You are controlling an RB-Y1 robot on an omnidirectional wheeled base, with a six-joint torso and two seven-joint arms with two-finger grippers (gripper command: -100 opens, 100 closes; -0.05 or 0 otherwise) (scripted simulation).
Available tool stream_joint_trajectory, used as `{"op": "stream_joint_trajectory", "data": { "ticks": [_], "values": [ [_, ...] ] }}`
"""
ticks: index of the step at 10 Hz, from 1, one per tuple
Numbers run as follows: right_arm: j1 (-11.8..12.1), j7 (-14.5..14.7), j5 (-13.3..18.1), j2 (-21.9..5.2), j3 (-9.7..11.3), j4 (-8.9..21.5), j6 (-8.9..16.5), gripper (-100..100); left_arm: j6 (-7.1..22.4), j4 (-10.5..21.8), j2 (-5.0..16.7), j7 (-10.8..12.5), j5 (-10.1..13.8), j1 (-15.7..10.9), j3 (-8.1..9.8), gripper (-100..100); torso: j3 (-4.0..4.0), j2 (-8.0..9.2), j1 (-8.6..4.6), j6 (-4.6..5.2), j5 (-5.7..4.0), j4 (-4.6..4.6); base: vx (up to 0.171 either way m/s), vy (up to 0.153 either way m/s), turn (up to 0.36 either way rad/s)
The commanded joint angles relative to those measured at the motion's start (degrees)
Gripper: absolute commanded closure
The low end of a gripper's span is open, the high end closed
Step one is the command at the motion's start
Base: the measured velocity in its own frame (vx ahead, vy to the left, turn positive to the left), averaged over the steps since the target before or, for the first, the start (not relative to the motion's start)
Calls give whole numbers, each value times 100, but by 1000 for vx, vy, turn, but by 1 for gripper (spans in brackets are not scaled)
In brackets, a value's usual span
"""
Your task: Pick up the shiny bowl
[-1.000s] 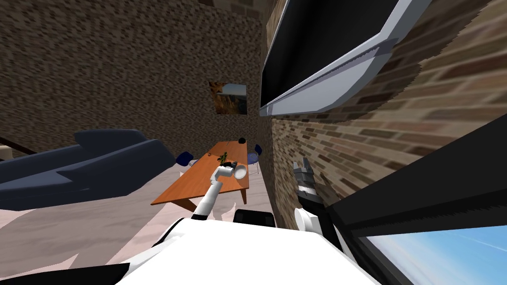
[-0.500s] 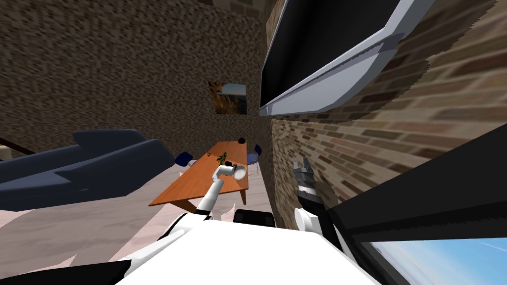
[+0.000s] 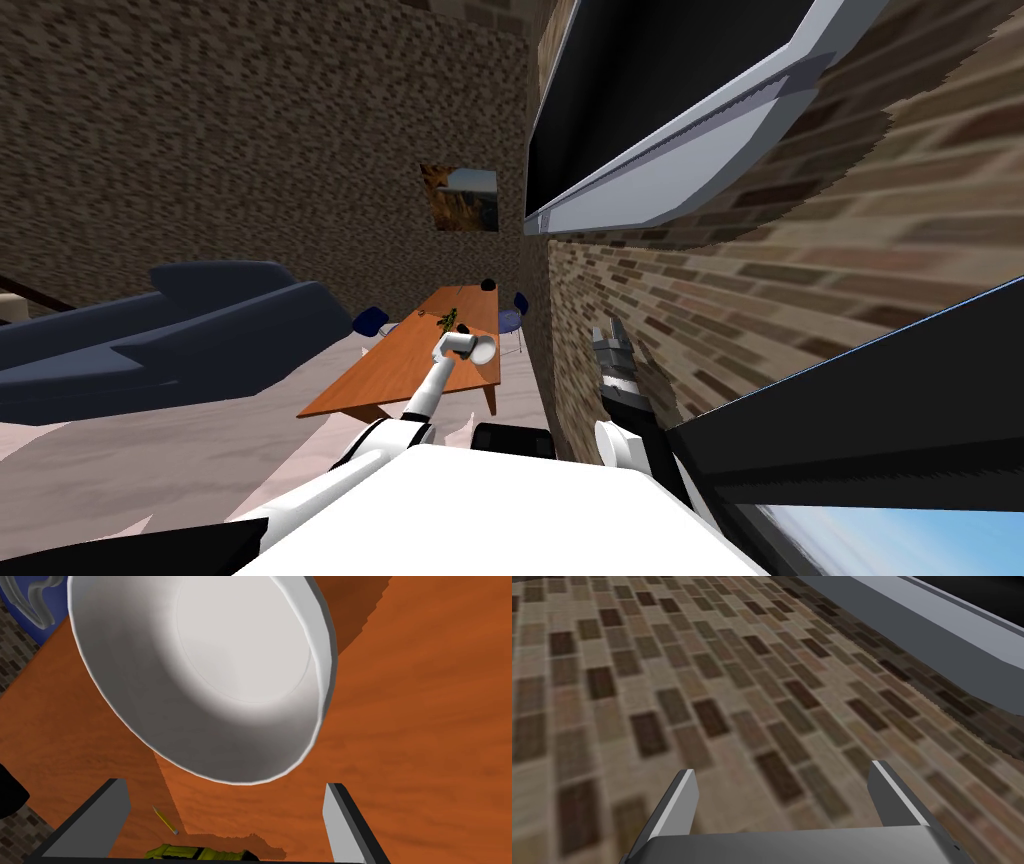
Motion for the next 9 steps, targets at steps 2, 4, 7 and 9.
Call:
{"op": "stream_joint_trajectory", "data": {
  "ticks": [2, 4, 7, 9],
  "values": [
    [0, 0, 0, 0, 0, 0, 0, 0, 282, 150, -38, -4, -31, -79, 46, -100, 0, 0, 1, 0, 0, 0, 20, -13, 11],
    [0, 0, 0, 0, 0, 0, 0, 0, 621, 437, -88, -16, -66, -225, 131, -100, 1, 2, 2, 0, 0, 1, 18, -17, 20],
    [0, 0, 0, 0, 0, 0, 0, 0, 978, 764, -158, -20, -114, -375, 232, -100, -1, -3, -1, 0, 0, -1, 31, -20, 21],
    [0, 0, 0, 0, 0, 0, 0, 0, 1153, 940, -203, -17, -144, -444, 288, -100, -2, -4, 3, 0, 1, -1, 27, -11, 20]
  ]
}}
